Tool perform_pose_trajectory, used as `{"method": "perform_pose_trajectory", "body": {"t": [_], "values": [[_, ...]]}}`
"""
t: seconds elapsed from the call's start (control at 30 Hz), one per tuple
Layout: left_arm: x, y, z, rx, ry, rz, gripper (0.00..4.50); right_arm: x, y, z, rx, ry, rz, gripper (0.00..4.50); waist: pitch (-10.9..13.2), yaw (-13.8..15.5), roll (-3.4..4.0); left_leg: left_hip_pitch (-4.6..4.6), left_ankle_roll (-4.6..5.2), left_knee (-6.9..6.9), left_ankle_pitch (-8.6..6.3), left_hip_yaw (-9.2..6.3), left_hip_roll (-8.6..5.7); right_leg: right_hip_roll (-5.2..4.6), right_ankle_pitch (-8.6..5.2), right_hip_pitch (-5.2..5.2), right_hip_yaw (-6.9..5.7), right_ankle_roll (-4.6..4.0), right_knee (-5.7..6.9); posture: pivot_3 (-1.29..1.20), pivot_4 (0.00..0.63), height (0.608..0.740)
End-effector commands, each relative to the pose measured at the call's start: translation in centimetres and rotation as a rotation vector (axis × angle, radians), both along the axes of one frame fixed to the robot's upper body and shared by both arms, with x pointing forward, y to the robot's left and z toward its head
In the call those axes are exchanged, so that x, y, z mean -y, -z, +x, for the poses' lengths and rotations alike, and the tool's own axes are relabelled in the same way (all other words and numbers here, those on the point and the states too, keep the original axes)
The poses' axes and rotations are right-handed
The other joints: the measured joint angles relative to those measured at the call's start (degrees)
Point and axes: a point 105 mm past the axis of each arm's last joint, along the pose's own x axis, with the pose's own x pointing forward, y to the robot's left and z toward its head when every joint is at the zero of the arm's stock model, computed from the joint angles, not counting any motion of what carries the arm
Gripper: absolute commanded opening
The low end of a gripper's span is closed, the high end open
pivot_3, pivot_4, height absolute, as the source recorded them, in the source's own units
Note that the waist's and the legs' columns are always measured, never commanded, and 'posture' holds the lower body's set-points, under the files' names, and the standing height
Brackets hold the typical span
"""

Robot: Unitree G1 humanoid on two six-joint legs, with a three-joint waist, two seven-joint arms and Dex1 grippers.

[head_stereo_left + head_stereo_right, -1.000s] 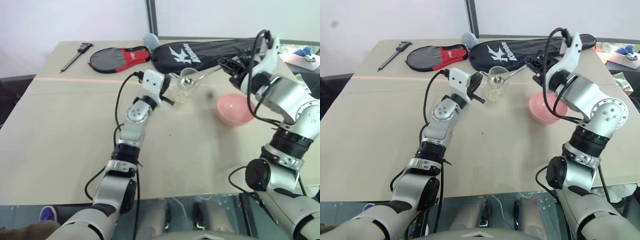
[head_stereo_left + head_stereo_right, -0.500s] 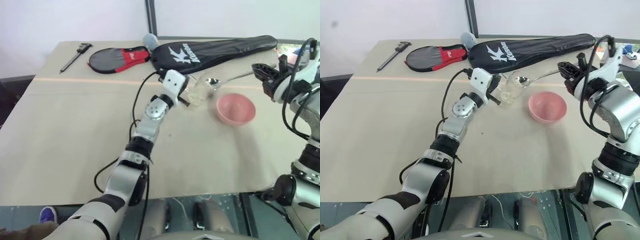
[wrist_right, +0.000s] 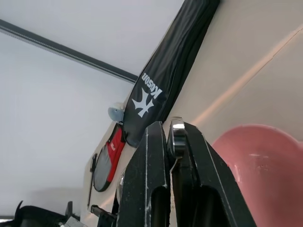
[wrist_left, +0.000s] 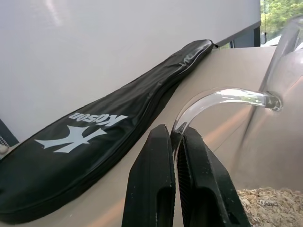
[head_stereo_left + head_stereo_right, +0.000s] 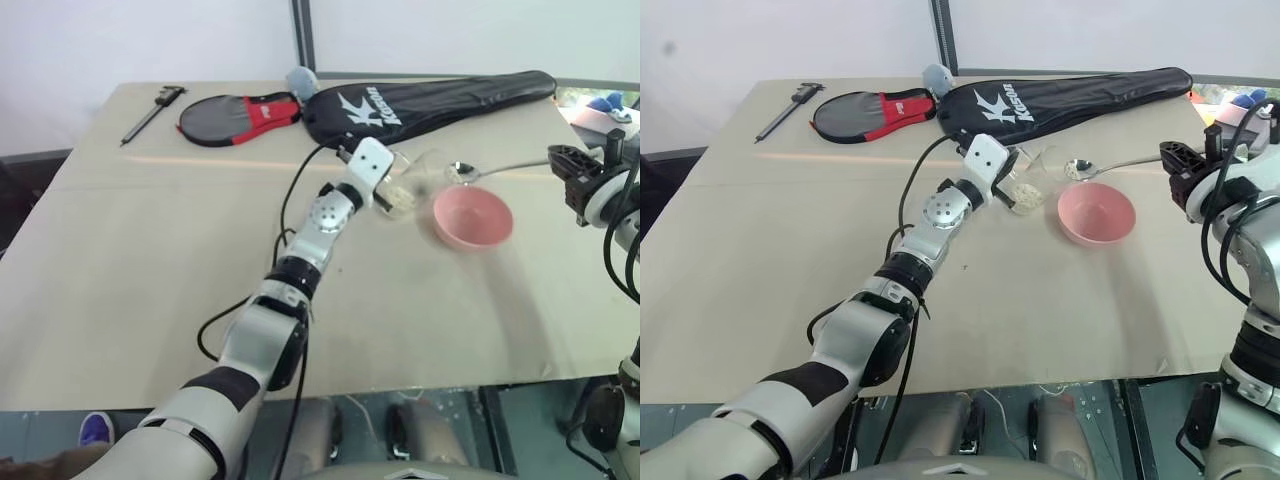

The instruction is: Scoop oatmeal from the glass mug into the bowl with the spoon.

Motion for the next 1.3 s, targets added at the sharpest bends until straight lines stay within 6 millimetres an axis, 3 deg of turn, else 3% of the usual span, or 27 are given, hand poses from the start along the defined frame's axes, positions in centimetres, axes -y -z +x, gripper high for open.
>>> {"method": "perform_pose_trajectory", "body": {"t": [0.03,0.27,0.37,0.5,0.7,0.83,0.9,0.97,1.13,1.2,1.3], "values": [[0.7,-3.4,-0.3,0.109,0.023,-0.049,0.04,1.3,-0.7,-0.9,0.037,0.040,-0.007,0.00,0.00,0.02,0.00,0.00,0.00,0.00,0.00,0.00,0.00,0.00,0.00,0.00,0.00,0.00,0.00,0.00,0.150,0.740],[-0.7,-3.0,0.2,0.101,-0.014,-0.047,0.04,3.5,0.4,-1.4,0.020,0.102,0.014,0.00,0.00,-0.05,-0.01,0.01,0.00,0.00,0.00,0.03,0.00,0.00,0.00,0.00,0.02,0.00,0.00,0.00,0.150,0.740],[-1.5,-3.2,0.4,0.107,-0.036,-0.053,0.04,3.7,0.9,-1.3,0.008,0.114,-0.077,0.00,0.00,-0.02,-0.01,0.04,0.00,0.00,0.00,0.05,0.01,0.02,0.00,0.00,0.06,0.00,0.03,0.00,0.150,0.740],[-2.7,-3.9,0.7,0.122,-0.064,-0.066,0.04,2.5,2.0,-0.7,-0.005,0.088,-0.374,0.00,0.00,-0.12,-0.01,0.05,0.01,0.00,0.00,0.10,0.02,0.02,0.00,0.00,0.10,0.00,0.02,0.00,0.150,0.740],[-4.1,-4.9,0.6,0.150,-0.081,-0.086,0.04,-0.3,2.8,0.2,0.114,0.021,-0.958,0.00,0.02,0.06,0.00,0.06,0.01,0.02,-0.01,0.12,0.01,0.04,0.00,-0.01,0.13,0.01,0.01,0.00,0.150,0.740],[-4.6,-5.0,0.0,0.162,-0.074,-0.098,0.04,-2.6,1.7,-0.7,0.322,-0.020,-1.321,0.00,0.02,0.09,0.00,0.04,0.03,0.01,-0.02,0.09,0.01,0.04,0.01,0.00,0.12,0.02,-0.08,0.00,0.150,0.740],[-4.7,-4.9,-0.3,0.161,-0.074,-0.103,0.04,-3.4,1.0,-1.3,0.422,-0.024,-1.415,0.00,0.02,0.10,-0.01,0.03,0.03,0.02,-0.02,0.08,-0.01,0.03,0.02,-0.01,0.11,0.04,-0.10,0.00,0.150,0.740],[-5.0,-4.5,-0.5,0.143,-0.077,-0.111,0.04,-3.5,0.2,-1.7,0.473,0.006,-1.376,0.00,0.02,0.07,-0.02,0.04,0.03,0.04,-0.02,0.06,0.00,0.05,0.02,0.00,0.11,0.06,-0.11,0.00,0.150,0.740],[-5.8,-3.0,-0.6,0.080,-0.101,-0.123,0.04,-1.2,-2.8,-2.2,0.483,0.127,-0.808,0.00,0.08,0.07,-0.10,0.15,-0.01,0.16,0.00,0.02,0.00,0.02,0.03,0.09,0.11,0.07,0.05,0.00,0.150,0.740],[-6.1,-2.5,-0.6,0.058,-0.114,-0.127,0.04,-1.4,-4.4,-2.7,0.511,0.122,-0.599,0.00,0.08,0.06,-0.10,0.15,-0.01,0.20,0.00,0.02,-0.01,0.02,0.04,0.10,0.11,0.07,0.08,0.00,0.150,0.740],[-6.3,-2.3,-0.5,0.049,-0.122,-0.125,0.04,-2.8,-5.8,-2.9,0.536,0.073,-0.438,0.00,0.08,-0.02,-0.10,0.17,-0.02,0.19,0.00,0.02,0.00,0.03,0.03,0.09,0.11,0.07,0.11,0.00,0.150,0.740]]}}
